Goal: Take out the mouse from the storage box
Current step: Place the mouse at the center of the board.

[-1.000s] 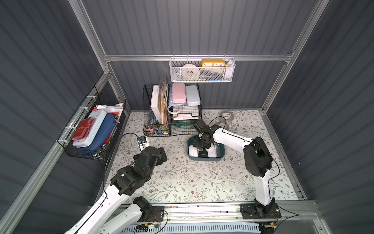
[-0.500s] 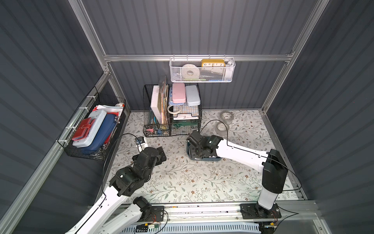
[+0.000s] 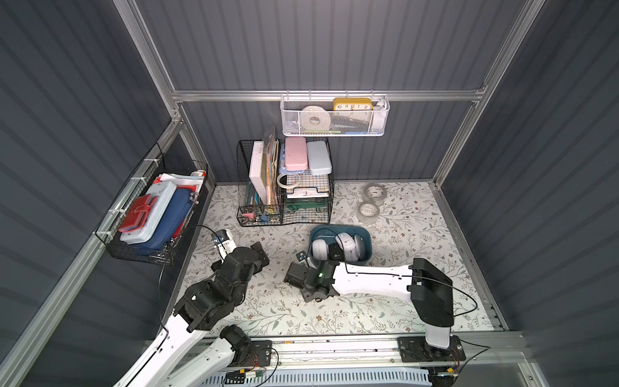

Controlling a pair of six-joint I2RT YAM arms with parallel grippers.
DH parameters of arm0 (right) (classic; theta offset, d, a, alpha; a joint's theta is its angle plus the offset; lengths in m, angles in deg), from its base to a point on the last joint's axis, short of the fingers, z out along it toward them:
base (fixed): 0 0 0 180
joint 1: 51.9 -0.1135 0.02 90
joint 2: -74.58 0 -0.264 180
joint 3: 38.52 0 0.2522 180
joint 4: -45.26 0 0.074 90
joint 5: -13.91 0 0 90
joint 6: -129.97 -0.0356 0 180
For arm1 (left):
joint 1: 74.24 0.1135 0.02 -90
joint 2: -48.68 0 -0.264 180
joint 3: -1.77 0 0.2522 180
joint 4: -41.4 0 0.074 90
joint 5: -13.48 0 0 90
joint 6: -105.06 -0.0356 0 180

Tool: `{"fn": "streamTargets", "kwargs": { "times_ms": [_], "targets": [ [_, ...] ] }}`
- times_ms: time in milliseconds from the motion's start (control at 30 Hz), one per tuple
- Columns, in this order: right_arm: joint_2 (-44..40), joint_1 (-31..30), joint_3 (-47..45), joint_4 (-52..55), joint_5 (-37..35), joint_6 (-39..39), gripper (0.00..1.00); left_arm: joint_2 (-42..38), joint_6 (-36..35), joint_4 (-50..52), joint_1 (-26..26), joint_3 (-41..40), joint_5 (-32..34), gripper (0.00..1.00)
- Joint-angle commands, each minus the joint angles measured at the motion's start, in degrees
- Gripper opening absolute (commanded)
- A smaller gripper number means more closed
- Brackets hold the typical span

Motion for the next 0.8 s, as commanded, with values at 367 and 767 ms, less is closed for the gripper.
{"fn": "streamTargets", "kwargs": {
  "times_ms": [367,767],
  "targets": [
    [7.52,-0.26,4.41,0.87,-0.63,-1.51,0.59,-3.76,2.7,4.62,0.25,0.91,1.99,0.99],
    [7.33,-0.27,5.02,1.67,-0.83,-1.44,0.71,-4.73,2.99,5.57,0.24,0.45,2.3,0.99]
  ]
}}
